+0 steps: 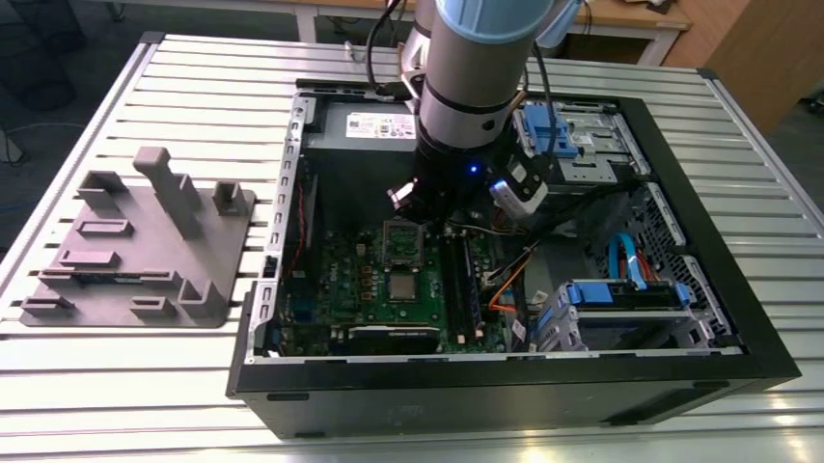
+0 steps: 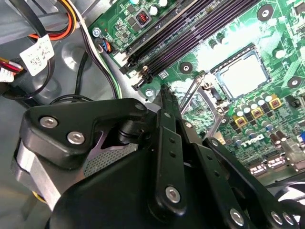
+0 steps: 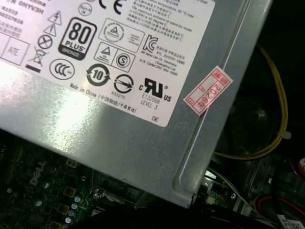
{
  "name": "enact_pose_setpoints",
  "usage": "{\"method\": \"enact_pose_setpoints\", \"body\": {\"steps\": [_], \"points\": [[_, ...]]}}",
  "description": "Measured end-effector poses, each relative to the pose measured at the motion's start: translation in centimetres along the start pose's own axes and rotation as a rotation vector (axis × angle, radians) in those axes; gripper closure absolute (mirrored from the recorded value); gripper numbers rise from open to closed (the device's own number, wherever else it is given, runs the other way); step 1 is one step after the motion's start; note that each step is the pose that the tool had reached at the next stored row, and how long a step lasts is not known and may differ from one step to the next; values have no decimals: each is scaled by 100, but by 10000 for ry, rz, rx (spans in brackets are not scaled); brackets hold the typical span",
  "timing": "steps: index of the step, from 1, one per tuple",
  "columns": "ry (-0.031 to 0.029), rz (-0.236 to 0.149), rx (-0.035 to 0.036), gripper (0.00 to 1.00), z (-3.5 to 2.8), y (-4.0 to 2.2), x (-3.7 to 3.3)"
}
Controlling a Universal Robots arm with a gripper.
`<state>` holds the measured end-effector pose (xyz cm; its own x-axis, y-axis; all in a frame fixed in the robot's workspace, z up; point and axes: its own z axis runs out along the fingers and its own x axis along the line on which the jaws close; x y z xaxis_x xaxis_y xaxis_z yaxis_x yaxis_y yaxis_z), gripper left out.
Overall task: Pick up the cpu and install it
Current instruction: 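Close the cpu cover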
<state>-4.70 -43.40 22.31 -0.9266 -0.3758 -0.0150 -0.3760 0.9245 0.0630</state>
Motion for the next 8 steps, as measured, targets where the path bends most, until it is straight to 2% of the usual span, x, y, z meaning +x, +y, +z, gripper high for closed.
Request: {"method": "enact_pose_setpoints", "body": {"steps": [8], "points": [[22,-331,-4,89,-35,-22,11]]}}
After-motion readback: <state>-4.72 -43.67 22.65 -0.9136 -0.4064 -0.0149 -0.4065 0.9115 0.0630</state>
